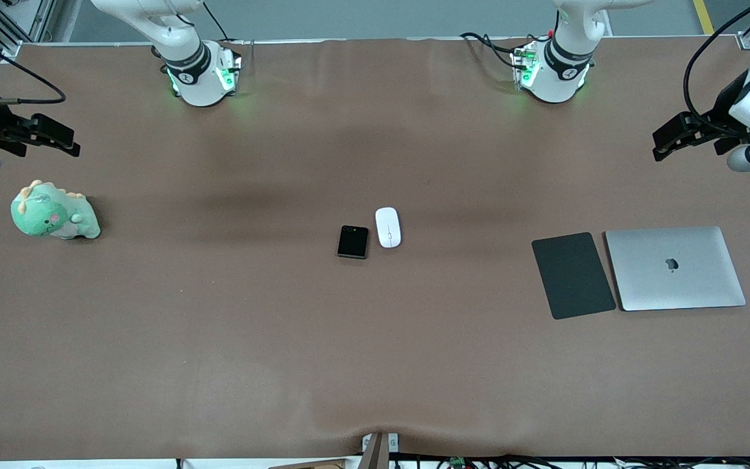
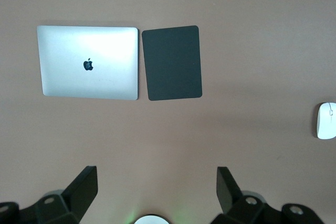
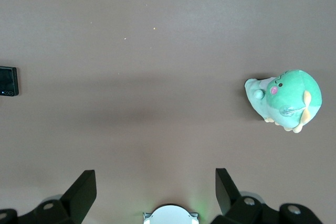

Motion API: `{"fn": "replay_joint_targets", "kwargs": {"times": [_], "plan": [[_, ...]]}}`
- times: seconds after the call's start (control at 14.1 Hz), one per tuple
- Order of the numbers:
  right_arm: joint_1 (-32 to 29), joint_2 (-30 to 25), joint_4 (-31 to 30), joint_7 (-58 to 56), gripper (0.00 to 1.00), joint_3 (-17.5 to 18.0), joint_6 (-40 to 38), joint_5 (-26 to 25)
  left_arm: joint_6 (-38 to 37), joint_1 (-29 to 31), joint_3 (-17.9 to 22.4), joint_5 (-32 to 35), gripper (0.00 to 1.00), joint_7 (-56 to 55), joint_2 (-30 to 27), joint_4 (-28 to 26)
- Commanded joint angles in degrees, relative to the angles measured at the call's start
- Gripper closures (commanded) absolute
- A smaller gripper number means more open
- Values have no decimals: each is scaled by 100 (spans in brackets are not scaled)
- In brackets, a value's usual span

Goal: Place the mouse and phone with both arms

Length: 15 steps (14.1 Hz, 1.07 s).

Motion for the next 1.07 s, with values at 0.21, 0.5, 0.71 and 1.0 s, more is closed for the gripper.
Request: {"fn": "replay_joint_targets", "kwargs": {"times": [0.21,0.5,0.71,1.0], "plan": [[59,56,47,76,0,-10,-56,-104,11,-12,-2,-376,0,139,189,133],[59,73,47,76,0,-10,-56,-96,301,-152,-71,-572,0,-36,531,45],[59,91,47,76,0,-10,-56,-96,581,-477,-98,-545,0,-799,681,-209],[59,100,47,76,0,-10,-56,-96,1144,-1031,-90,-492,0,-1354,1041,-403]]}}
